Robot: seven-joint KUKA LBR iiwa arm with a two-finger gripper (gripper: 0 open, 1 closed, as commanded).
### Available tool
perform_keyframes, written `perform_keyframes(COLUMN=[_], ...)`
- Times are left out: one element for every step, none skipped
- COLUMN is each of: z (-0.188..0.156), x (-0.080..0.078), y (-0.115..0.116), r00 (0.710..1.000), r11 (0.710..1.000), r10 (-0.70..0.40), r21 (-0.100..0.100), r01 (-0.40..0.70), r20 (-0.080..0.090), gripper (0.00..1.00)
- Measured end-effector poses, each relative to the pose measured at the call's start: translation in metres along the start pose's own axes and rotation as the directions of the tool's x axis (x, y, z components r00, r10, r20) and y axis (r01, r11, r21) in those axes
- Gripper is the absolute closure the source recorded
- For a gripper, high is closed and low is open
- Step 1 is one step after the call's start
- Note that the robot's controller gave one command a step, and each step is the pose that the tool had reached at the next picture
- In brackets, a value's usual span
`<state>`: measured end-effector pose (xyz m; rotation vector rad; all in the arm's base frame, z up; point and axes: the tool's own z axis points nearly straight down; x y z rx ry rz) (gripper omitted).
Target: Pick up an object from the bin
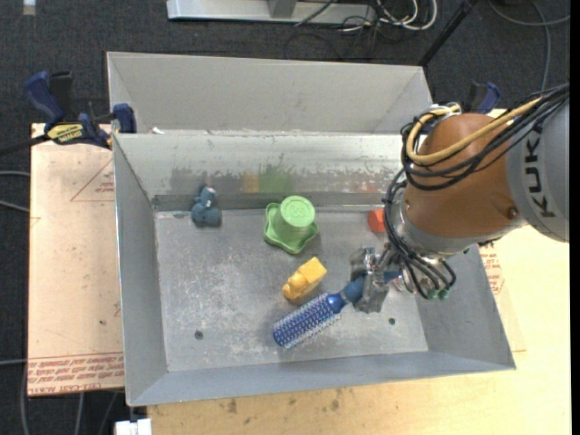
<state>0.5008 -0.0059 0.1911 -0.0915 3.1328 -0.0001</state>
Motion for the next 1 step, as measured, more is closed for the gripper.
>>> perform_keyframes(z=[-0.0446], x=[0.0184], y=[0.0001], r00=[1.000], r11=[1.000], r10=[-0.023], r21=[0.000], r01=[0.023], r20=[-0.003], gripper=[1.00])
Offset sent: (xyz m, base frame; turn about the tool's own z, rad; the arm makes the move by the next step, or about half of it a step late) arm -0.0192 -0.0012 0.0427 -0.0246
